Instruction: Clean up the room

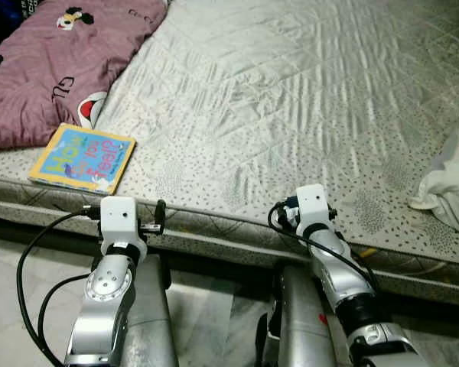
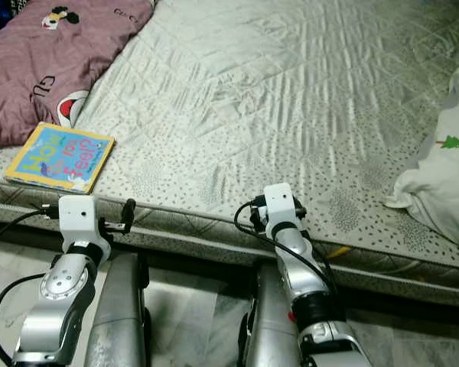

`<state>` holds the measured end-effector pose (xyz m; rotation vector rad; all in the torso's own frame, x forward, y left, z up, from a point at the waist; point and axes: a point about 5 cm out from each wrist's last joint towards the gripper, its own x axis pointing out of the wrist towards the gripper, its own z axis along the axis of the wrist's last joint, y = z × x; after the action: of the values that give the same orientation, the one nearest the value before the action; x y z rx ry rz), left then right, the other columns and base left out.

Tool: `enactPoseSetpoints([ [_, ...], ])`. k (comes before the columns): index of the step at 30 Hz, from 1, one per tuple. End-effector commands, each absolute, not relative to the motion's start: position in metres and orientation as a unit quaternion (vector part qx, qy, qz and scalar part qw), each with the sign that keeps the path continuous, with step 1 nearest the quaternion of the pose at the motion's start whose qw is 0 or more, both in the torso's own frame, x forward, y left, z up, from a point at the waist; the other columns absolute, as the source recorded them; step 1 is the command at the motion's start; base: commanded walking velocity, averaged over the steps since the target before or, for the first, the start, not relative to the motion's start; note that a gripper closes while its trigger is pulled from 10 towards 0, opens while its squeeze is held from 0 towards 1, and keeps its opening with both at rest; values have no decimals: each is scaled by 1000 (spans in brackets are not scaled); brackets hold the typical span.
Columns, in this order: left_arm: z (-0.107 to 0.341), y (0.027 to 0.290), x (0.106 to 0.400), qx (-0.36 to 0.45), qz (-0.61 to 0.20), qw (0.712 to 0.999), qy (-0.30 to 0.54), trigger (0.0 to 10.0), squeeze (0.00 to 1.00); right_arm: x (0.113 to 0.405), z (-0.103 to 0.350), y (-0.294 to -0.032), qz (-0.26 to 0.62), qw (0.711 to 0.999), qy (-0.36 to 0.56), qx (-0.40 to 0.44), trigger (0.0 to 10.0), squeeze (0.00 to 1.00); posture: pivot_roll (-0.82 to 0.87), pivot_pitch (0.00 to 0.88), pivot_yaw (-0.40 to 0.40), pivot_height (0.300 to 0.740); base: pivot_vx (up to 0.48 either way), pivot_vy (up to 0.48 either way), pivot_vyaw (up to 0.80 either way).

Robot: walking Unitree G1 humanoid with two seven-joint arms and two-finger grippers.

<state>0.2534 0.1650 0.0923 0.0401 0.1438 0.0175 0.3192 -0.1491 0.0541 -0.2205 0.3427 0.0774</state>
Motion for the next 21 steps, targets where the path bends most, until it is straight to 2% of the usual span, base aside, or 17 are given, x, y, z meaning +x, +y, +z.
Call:
enactPoseSetpoints([
  [1,89,165,253,26,3,996,84,10000,0,316,47,-147,45,975,189,-110,10000,0,138,140,-28,550,0,0,0],
  [2,89,165,253,27,2,996,84,10000,0,316,46,-147,47,975,189,-109,588,0,139,138,-28,550,0,0,0],
  [3,89,165,253,27,2,996,84,10000,0,316,45,-146,51,974,190,-110,0,0,140,135,-28,550,0,0,0],
  [21,88,163,254,29,-2,996,86,10000,0,313,37,-142,70,971,208,-100,0,0,133,132,-29,550,0,0,0],
])
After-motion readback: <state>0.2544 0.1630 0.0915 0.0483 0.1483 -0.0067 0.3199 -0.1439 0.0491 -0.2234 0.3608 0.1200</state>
